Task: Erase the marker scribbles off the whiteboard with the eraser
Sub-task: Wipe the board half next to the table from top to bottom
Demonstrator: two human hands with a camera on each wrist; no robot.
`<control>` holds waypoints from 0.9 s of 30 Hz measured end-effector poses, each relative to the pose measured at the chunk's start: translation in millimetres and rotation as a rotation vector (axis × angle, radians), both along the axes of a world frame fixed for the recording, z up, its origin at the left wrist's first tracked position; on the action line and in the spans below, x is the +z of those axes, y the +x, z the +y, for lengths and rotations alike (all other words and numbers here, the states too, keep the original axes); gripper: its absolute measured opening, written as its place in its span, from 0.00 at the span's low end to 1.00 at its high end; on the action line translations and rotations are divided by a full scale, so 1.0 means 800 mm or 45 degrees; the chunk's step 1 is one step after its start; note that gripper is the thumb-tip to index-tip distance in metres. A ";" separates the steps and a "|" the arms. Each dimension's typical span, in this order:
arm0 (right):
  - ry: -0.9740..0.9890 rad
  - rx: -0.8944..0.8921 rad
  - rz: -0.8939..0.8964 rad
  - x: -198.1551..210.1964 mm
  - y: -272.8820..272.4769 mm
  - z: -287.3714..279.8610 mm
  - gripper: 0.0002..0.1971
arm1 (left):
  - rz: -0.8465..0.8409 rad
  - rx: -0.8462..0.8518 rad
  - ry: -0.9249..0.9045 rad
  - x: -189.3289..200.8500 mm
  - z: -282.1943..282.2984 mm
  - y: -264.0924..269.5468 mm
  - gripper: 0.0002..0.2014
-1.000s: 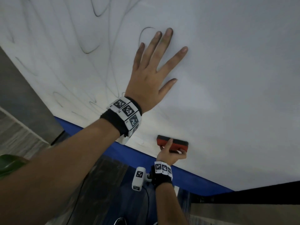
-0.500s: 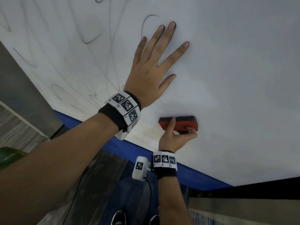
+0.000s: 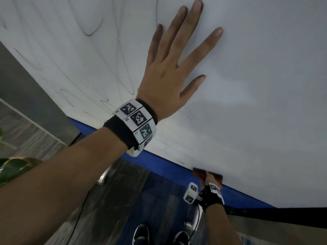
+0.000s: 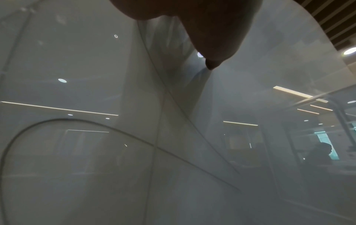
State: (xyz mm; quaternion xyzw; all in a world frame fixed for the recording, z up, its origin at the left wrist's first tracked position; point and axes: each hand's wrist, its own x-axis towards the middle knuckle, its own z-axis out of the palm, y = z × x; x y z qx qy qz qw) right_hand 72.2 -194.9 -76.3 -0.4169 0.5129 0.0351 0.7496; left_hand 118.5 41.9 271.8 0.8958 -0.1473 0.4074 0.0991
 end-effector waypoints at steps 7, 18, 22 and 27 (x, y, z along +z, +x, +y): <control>0.328 0.001 -0.025 0.089 0.018 0.116 0.05 | -0.026 0.021 -0.118 -0.009 -0.017 0.006 0.29; 0.230 -0.158 -0.003 0.042 0.002 0.031 0.10 | -0.057 -0.019 -0.124 -0.014 -0.013 0.009 0.28; 0.279 -0.114 -0.015 -0.020 0.011 0.016 0.21 | -0.061 -0.022 -0.121 -0.016 -0.012 0.011 0.28; 0.270 0.078 -0.292 0.173 0.004 0.101 0.12 | -0.055 0.018 -0.139 -0.019 -0.017 0.013 0.28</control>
